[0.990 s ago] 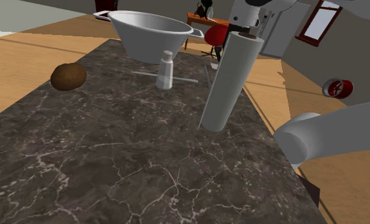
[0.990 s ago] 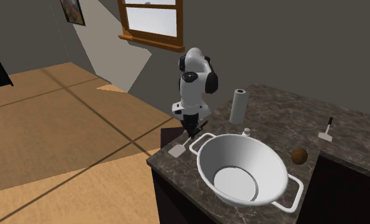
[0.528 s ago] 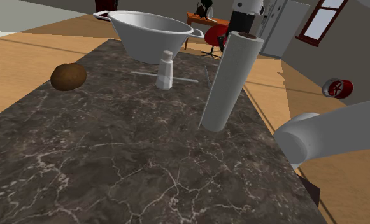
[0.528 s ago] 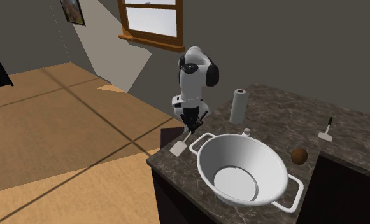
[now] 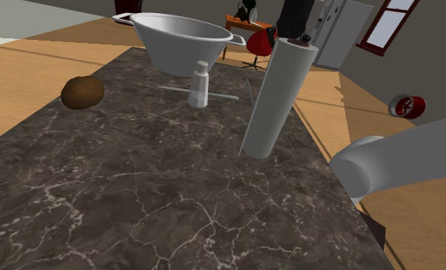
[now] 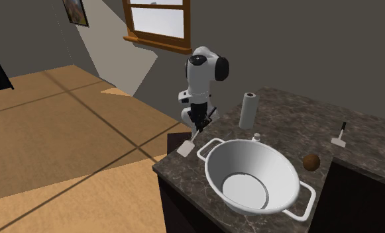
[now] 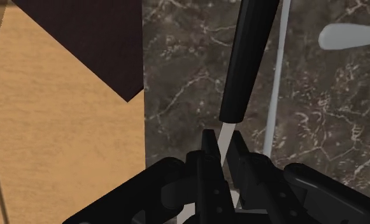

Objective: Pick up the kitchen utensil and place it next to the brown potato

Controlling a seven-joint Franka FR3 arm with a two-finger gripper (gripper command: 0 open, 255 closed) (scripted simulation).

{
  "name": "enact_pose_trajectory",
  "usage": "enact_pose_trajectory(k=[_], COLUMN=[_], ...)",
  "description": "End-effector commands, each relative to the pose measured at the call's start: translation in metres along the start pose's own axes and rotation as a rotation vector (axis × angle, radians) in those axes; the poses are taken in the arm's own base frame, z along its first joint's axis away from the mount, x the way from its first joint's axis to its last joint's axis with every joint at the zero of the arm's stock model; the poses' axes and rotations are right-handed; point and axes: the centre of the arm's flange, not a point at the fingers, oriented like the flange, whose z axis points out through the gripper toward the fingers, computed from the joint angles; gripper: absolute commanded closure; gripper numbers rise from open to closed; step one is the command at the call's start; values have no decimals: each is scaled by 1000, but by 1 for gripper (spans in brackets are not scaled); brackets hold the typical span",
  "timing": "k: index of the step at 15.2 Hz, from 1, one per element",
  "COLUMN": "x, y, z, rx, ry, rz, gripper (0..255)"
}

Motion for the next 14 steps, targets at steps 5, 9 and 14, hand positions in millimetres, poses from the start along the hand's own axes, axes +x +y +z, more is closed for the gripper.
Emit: enact_pose_trajectory(k=[5, 9, 14], x=[-2, -30, -76], y=[0, -28, -75], z=[-31, -35, -32], rx=[0, 0, 0], ry=[0, 0, 0], rz=[0, 0, 0], gripper=[255, 255, 255])
